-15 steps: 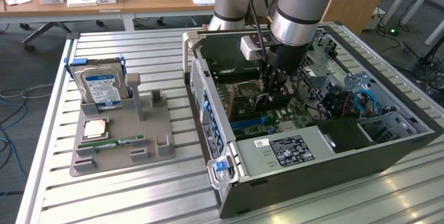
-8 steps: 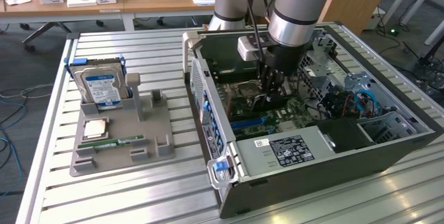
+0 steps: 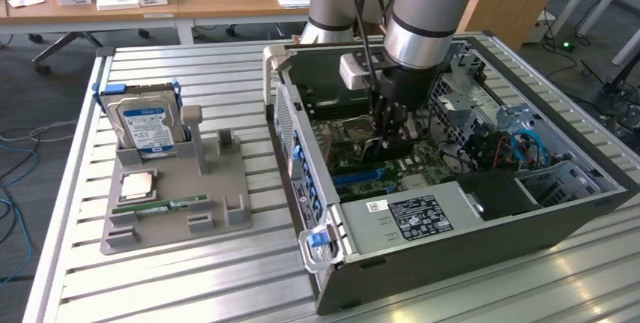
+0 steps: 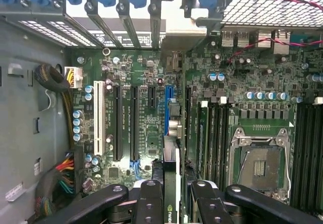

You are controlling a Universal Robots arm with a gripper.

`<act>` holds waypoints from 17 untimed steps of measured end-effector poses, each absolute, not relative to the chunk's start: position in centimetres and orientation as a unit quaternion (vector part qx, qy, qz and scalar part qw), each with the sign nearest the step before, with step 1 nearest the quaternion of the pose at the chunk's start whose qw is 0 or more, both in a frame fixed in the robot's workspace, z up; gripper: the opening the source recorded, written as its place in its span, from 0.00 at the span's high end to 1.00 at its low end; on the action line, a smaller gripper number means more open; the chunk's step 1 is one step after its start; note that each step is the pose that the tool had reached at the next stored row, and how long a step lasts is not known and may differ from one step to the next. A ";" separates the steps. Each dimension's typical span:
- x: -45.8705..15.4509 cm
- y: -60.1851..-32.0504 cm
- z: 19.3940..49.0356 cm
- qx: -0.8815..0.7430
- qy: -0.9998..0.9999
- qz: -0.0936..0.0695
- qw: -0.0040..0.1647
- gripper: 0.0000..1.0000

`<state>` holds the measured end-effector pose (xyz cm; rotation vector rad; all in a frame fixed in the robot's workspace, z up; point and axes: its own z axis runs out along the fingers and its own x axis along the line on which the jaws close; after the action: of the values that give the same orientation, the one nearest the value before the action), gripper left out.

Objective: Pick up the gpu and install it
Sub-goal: 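Insert the gpu into the slot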

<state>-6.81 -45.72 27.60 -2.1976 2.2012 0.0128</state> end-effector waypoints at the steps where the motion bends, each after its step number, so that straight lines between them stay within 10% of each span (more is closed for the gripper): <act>1: -6.9 -45.7 27.6 -0.706 0.708 0.004 0.016 0.74; 17: -7.7 -45.7 27.6 -0.706 0.708 0.004 0.015 0.74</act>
<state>-7.67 -45.74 27.56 -2.1979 2.2012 0.0128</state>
